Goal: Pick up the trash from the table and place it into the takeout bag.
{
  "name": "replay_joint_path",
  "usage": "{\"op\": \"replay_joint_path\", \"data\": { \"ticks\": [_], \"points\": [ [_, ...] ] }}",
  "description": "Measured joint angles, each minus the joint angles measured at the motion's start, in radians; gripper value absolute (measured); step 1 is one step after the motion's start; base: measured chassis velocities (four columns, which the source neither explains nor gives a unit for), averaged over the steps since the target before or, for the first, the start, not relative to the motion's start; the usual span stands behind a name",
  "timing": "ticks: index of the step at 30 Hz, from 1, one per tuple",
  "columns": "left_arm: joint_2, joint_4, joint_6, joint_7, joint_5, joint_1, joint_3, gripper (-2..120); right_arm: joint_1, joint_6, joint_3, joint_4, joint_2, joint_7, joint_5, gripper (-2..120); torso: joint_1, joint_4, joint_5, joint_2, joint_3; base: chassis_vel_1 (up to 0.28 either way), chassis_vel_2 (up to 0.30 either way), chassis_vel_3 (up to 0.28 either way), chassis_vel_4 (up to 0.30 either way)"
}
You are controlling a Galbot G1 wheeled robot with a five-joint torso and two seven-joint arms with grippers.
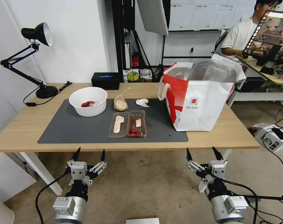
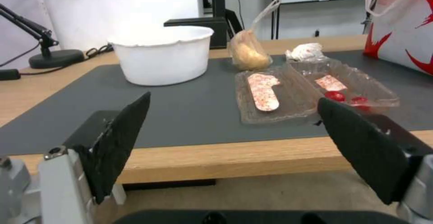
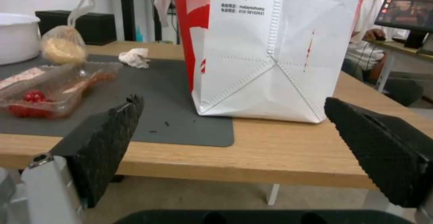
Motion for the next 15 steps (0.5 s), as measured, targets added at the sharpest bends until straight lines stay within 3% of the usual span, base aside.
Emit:
{"op": "replay_joint_path", "data": {
  "ticks": [15],
  "points": [
    [0.000, 0.000, 0.000, 0.000, 0.000, 0.000, 0.000, 100, 0.000, 0.000, 0.000, 0.000, 0.000, 0.000, 0.000, 100, 0.000, 0.0000, 0.0000, 0.000, 0.000, 0.000, 0.000, 0.000, 0.000]
  ]
}}
